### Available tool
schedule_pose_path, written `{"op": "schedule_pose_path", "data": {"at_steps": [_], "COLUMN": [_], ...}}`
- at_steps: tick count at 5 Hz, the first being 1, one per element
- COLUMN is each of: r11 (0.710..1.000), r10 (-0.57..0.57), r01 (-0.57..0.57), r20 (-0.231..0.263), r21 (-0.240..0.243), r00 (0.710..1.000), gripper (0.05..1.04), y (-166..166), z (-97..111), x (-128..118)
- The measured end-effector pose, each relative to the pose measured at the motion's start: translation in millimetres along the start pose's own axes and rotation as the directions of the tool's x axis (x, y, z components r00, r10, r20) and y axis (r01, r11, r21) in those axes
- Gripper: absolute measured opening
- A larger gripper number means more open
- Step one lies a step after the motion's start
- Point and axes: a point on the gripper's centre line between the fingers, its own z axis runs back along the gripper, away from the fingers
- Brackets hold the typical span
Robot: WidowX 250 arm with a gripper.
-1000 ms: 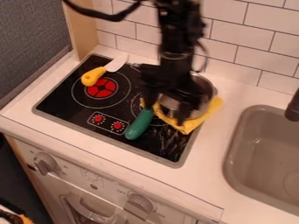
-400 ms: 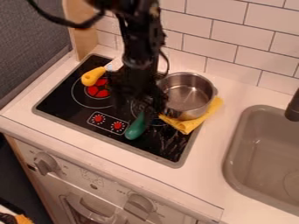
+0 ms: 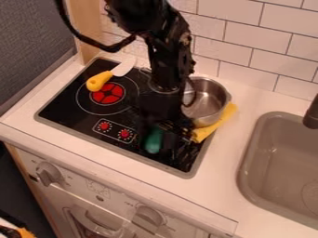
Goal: Pot the green object in the middle of the left and right burner
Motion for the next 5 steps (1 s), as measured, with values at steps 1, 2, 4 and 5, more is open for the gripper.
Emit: {"op": "schedule_pose_path", "data": {"at_steps": [1, 2, 4, 5], "r11": [1.000, 0.998, 0.990, 0.987], "r10": [0.006, 0.067, 0.134, 0.149], "r01": [-0.006, -0.067, -0.134, -0.148], "r20": [0.008, 0.043, 0.008, -0.001], "r21": [0.002, 0.005, 0.041, 0.062], "r00": [1.000, 0.997, 0.991, 0.989], "gripper": [0.448, 0.445, 0.445, 0.445], "y": [5, 31, 93, 102], "z": [4, 26, 26, 15], "x": [1, 4, 29, 43]}}
